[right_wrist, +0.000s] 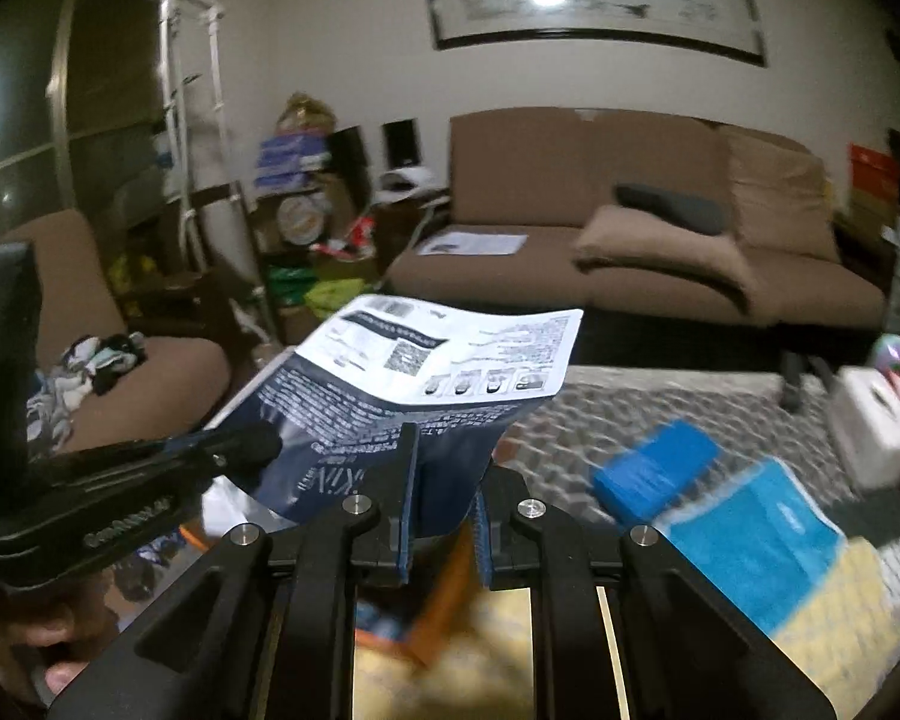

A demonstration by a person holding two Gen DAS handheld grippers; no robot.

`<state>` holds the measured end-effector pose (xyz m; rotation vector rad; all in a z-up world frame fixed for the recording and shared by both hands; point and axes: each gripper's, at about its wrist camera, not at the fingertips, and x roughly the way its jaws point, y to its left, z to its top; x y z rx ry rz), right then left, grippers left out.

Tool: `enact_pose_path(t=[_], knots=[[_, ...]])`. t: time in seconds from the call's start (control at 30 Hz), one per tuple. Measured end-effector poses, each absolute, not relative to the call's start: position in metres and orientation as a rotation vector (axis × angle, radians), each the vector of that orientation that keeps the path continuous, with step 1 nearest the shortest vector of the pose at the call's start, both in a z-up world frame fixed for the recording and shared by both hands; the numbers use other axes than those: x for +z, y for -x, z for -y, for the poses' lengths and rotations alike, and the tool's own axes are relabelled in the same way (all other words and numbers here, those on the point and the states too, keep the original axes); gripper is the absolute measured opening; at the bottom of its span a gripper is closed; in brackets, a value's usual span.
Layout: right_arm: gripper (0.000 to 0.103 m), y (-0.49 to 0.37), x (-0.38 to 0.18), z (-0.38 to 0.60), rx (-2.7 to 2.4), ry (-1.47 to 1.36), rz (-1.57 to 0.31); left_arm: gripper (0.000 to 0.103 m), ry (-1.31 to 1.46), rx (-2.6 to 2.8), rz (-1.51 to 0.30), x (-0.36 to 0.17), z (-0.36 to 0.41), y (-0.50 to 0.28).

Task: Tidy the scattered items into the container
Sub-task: 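Carry the SKIN card over the orange box with the left gripper and release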

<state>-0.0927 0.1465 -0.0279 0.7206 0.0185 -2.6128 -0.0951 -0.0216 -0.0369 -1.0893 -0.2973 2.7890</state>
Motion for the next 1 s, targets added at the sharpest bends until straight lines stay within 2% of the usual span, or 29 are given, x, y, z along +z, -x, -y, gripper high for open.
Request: enact_pose_path(t=[0.17,0.27,0.4,0.43,0.47,0.5,0.53,0.6,0.67,0.77,0.83,0.9,0.93,1.0], knots=[[0.014,0.132,-0.056,-0.086,-2.534,-0.779,-0.086,0.008,1.233,2.851,0.401,-0.059,0.078,0.136],[0.015,0.144,-0.070,-0.067,-2.518,-0.773,-0.184,0.011,1.271,2.877,0.386,-0.072,0.089,0.146],[0.014,0.167,-0.096,-0.067,-2.534,-0.847,-0.188,0.027,1.503,2.936,0.335,-0.085,0.091,0.152],[0.015,0.172,-0.100,-0.068,-2.530,-0.857,-0.169,0.042,1.467,2.944,0.370,-0.079,0.091,0.146],[0.015,0.176,-0.103,-0.069,-2.525,-0.873,-0.134,0.052,1.395,2.955,0.388,-0.069,0.088,0.140],[0.015,0.179,-0.105,-0.071,-2.523,-0.893,-0.100,0.068,1.305,2.985,0.353,-0.058,0.084,0.132],[0.015,0.180,-0.105,-0.074,-2.527,-0.899,-0.092,0.075,1.238,3.033,0.268,-0.049,0.077,0.124],[0.015,0.178,-0.103,-0.075,-2.550,-0.898,-0.098,0.076,1.196,3.090,0.147,-0.041,0.070,0.117],[0.015,0.178,-0.103,-0.074,-2.556,-0.922,-0.100,0.076,1.185,3.112,0.126,-0.041,0.069,0.112],[0.021,0.171,-0.104,-0.067,-2.548,-0.972,-0.154,0.076,1.245,3.060,0.200,-0.044,0.074,0.114],[0.040,0.163,-0.102,-0.066,-2.551,-0.981,-0.203,0.076,1.301,3.033,0.235,-0.049,0.081,0.118],[0.053,0.152,-0.101,-0.072,-2.548,-0.988,-0.253,0.075,1.348,3.045,0.244,-0.050,0.087,0.122],[0.059,0.149,-0.101,-0.077,-2.547,-0.994,-0.258,0.075,1.361,3.046,0.269,-0.049,0.090,0.120],[0.064,0.140,-0.101,-0.093,-2.529,-1.014,-0.240,0.076,1.382,3.033,0.346,-0.052,0.099,0.120]])
